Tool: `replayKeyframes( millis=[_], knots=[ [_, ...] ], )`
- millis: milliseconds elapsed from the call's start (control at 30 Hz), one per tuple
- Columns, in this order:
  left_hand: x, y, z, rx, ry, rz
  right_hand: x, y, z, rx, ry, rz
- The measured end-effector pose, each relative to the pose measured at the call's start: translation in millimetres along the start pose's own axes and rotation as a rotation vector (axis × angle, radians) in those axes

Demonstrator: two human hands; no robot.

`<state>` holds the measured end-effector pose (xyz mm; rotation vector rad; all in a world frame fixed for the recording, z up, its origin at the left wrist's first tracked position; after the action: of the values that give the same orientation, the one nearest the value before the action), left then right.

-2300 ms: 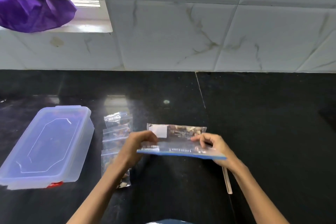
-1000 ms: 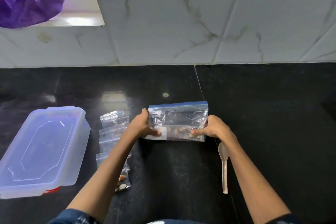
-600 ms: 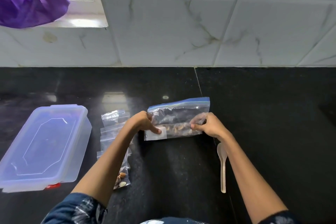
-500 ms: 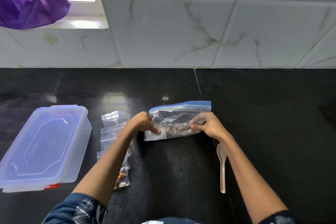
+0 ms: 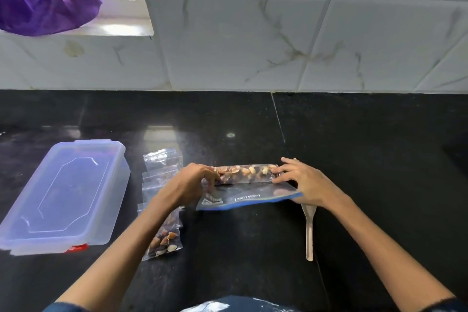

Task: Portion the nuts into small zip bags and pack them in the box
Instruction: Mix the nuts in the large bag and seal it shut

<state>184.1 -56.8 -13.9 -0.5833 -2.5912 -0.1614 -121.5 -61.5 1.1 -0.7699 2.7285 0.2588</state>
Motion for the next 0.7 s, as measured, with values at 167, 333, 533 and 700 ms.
replayKeyframes(
  millis=[167, 333, 533, 700],
  knots=[
    [5, 9, -12, -0.163, -0.098, -0.007, -3, -10, -15, -0.144, -0.076, 0.076],
    [3, 12, -20, -0.021, 0.378, -0.263, -4, -27, -24, -0.065, -0.409, 0.233],
    [3, -6, -8, 0.263, 0.359, -0.455, 3, -43, -6, 0.113, -0.525, 0.35],
    [1, -11, 4, 0.392, 0.133, -0.567, 3, -47, 7, 0.191, -0.507, 0.415]
  ],
)
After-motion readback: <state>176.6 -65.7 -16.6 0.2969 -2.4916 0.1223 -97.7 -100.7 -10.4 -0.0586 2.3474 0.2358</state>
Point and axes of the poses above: each hand's wrist, its own y-axis away from the middle knuckle, its own z-axis out of the palm, x = y × z, the point moved 1 cm from there along -y, towards the middle knuckle, and after that the axes turned 2 degrees about x, right-handed, at the moved point
